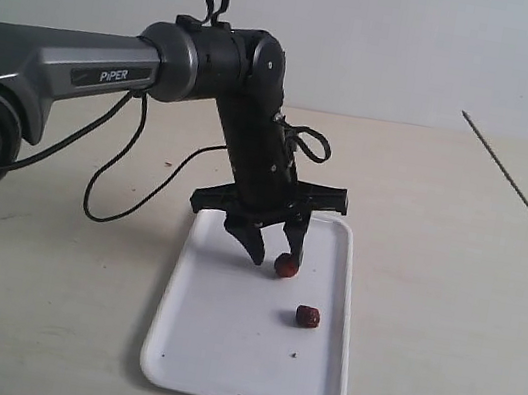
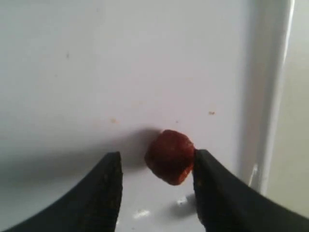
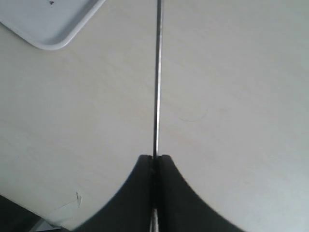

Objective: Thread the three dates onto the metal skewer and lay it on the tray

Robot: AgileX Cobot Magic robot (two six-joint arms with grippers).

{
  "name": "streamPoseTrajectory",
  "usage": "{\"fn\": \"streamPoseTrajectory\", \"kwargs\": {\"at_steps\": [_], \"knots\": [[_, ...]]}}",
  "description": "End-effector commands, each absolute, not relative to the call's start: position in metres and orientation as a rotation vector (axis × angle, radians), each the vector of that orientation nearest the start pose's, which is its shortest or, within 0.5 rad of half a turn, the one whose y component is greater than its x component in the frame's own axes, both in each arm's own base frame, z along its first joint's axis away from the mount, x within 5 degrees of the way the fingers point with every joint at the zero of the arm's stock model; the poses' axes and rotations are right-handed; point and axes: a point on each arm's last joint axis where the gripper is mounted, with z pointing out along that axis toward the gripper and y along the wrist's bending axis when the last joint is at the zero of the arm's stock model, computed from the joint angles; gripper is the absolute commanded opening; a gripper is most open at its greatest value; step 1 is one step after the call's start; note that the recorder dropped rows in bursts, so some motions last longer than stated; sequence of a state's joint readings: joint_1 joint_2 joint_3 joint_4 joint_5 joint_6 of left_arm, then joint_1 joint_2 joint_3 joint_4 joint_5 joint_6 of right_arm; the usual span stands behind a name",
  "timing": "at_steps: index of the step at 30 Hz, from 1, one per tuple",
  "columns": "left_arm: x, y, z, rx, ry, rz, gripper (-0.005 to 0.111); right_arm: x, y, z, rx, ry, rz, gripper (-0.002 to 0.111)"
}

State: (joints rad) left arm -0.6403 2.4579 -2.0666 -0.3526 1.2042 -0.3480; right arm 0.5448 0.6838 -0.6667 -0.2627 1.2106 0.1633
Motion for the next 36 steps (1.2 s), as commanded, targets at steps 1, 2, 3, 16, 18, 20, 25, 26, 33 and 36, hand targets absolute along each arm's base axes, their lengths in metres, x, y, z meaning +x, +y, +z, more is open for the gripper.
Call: {"fn": "streamPoseTrajectory", "kwargs": {"at_steps": [1,2,3,16,18,20,25,26,33,36], "knots": [[0.382,-0.319,0.136,0.296,3.18,-0.519,0.047,0.09,0.029,0.295,-0.554,2.56,-0.118,0.0],[0.382,-0.318,0.135,0.322,3.173,-0.506,0.047,0.09,0.029,0.295,-0.554,2.56,-0.118,0.0],[0.382,-0.318,0.135,0.342,3.169,-0.504,0.047,0.09,0.029,0.295,-0.554,2.56,-0.118,0.0],[0.385,-0.311,0.155,0.393,3.121,-0.481,0.047,0.09,0.029,0.295,-0.554,2.56,-0.118,0.0],[0.389,-0.306,0.162,0.378,3.106,-0.486,0.047,0.09,0.029,0.295,-0.554,2.56,-0.118,0.0],[0.389,-0.305,0.165,0.39,3.097,-0.49,0.047,0.09,0.029,0.295,-0.554,2.56,-0.118,0.0],[0.389,-0.305,0.166,0.441,3.083,-0.491,0.047,0.09,0.029,0.295,-0.554,2.56,-0.118,0.0],[0.389,-0.305,0.166,0.44,3.083,-0.491,0.047,0.09,0.029,0.295,-0.554,2.56,-0.118,0.0],[0.389,-0.304,0.166,0.544,3.055,-0.482,0.047,0.09,0.029,0.295,-0.55,2.562,-0.115,0.0],[0.389,-0.308,0.166,0.789,2.949,-0.469,0.052,0.09,0.029,0.295,-0.55,2.564,-0.116,0.0]]}}
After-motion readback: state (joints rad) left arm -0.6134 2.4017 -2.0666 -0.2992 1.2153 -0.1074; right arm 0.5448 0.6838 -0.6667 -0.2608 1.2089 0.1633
